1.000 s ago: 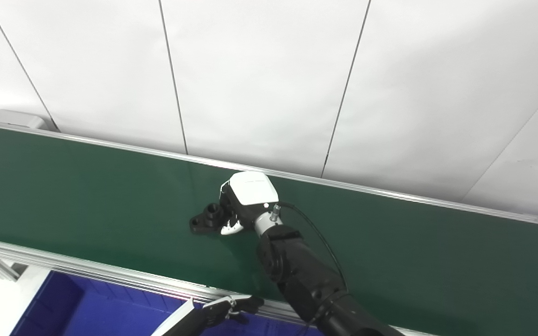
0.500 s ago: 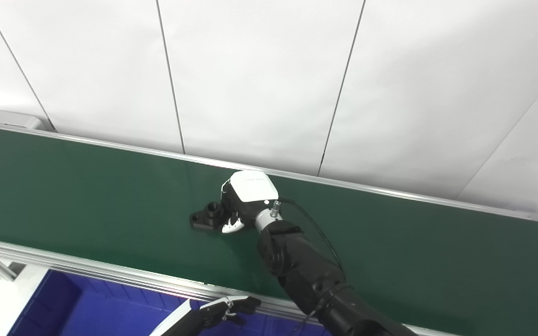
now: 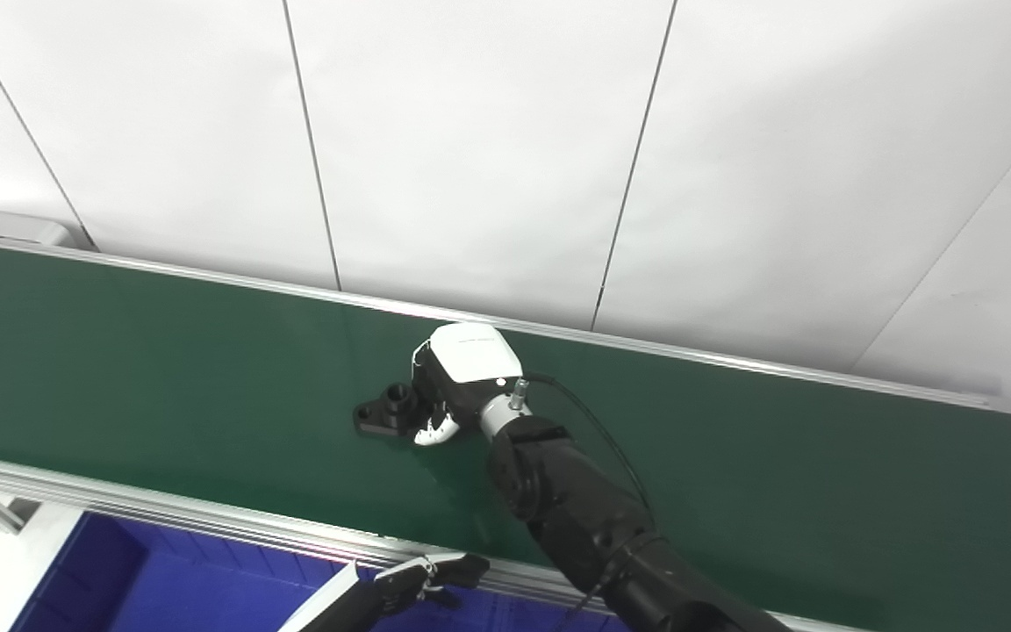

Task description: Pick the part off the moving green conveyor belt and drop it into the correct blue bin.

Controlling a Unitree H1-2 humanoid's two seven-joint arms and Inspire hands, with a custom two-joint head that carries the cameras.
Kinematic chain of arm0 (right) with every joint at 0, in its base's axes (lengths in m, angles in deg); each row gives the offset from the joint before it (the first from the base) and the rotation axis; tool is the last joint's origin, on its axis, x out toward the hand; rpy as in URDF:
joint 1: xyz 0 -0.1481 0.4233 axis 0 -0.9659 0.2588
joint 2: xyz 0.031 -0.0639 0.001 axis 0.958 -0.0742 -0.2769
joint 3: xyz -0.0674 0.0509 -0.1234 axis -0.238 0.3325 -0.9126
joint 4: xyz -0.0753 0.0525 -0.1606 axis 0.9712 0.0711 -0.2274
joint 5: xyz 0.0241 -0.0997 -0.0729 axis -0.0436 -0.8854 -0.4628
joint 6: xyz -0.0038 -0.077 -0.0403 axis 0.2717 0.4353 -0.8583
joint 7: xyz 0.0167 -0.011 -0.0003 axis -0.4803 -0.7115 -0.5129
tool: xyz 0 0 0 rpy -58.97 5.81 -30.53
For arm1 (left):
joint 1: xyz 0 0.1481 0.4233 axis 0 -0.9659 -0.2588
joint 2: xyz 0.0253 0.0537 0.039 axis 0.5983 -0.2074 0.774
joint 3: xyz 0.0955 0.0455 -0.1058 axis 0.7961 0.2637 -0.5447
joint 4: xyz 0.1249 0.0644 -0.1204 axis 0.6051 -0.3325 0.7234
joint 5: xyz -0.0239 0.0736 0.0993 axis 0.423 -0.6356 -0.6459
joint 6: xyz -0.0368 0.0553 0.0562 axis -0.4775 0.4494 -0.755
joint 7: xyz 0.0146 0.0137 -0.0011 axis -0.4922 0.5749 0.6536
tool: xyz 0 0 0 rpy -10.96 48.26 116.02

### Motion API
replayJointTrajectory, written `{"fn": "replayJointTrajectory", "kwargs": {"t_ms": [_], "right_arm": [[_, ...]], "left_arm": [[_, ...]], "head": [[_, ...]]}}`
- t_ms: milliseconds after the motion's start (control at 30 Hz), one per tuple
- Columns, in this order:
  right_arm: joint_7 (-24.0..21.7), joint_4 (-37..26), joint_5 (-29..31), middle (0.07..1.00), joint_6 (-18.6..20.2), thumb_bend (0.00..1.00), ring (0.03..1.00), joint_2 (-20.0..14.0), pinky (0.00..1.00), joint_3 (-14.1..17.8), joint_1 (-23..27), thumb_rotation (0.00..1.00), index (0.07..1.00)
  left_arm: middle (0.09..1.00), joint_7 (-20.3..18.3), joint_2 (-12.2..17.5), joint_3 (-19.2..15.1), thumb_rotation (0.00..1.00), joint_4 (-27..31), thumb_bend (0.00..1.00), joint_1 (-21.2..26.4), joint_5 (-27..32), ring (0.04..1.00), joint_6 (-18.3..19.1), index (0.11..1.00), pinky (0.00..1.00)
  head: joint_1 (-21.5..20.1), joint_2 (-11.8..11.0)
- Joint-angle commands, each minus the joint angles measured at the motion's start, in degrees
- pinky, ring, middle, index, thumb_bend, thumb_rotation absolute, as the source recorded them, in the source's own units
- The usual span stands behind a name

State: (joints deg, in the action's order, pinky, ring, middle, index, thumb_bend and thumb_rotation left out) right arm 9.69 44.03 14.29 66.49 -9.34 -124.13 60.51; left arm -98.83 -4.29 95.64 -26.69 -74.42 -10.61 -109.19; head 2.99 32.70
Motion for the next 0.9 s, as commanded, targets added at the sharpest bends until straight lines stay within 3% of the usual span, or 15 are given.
{"fn": "replayJointTrajectory", "kwargs": {"t_ms": [0, 133, 267, 367, 433, 600, 700, 867], "right_arm": [[-6.44, 1.2, 0.29, 0.876, -2.9, 0.82, 0.856, 1.31, 0.79, -2.45, -2.22, 0.08, 0.799], [-7.42, 0.4, 0.59, 0.881, -2.37, 0.81, 0.87, 1.19, 0.82, -2.86, -2.38, 0.13, 0.824], [-4.82, 0.65, 0.93, 0.766, -4.33, 0.81, 0.723, 1.15, 0.67, -2.98, -2.99, 0.11, 0.747], [-4.57, 0.07, 1.25, 0.789, -4.46, 0.82, 0.743, 1.15, 0.68, -2.98, -3.74, 0.11, 0.78], [-5.11, -0.75, 1.03, 0.865, -3.48, 0.84, 0.79, 1.21, 0.73, -3.16, -4.14, 0.17, 0.848], [-6.0, -4.5, 0.27, 0.929, -1.56, 0.88, 0.832, 0.63, 0.76, -3.44, -5.1, 0.32, 0.938], [-9.25, -9.61, -0.46, 0.936, 1.27, 0.88, 0.861, -0.57, 0.79, -3.74, -5.83, 0.39, 0.956], [-17.99, -22.64, -2.9, 0.898, 8.19, 0.89, 0.849, -4.15, 0.8, -4.16, -7.28, 0.36, 0.912]], "left_arm": [[0.875, 0.48, 0.66, -0.25, 0.23, 1.85, 0.37, -0.13, 0.25, 0.842, -2.13, 0.844, 0.76], [0.873, 0.52, 0.66, -0.3, 0.23, 1.7, 0.38, -0.03, 0.27, 0.841, -2.26, 0.843, 0.76], [0.876, 0.31, 0.77, -0.26, 0.24, 1.37, 0.37, 0.17, 0.6, 0.845, -2.27, 0.846, 0.76], [0.875, 0.12, 0.79, -0.26, 0.23, 1.15, 0.38, 0.29, 1.28, 0.846, -2.31, 0.845, 0.77], [0.877, 0.05, 0.83, -0.28, 0.22, 1.06, 0.38, 0.41, 1.41, 0.846, -2.33, 0.847, 0.76], [0.876, 0.1, 0.97, -0.32, 0.23, 1.4, 0.38, 0.49, 0.85, 0.843, -2.12, 0.849, 0.76], [0.875, 0.09, 0.96, -0.37, 0.25, 1.28, 0.38, 0.64, 0.84, 0.842, -2.2, 0.848, 0.75], [0.873, -0.5, 1.09, -0.53, 0.21, 0.45, 0.37, 1.17, 2.29, 0.842, -2.36, 0.843, 0.76]], "head": [[0.07, 0.14], [-0.33, 0.23], [-0.34, 0.24], [-0.46, 0.23], [-0.56, 0.27], [-0.62, 0.29], [-0.84, 0.46], [-1.62, 0.36]]}}
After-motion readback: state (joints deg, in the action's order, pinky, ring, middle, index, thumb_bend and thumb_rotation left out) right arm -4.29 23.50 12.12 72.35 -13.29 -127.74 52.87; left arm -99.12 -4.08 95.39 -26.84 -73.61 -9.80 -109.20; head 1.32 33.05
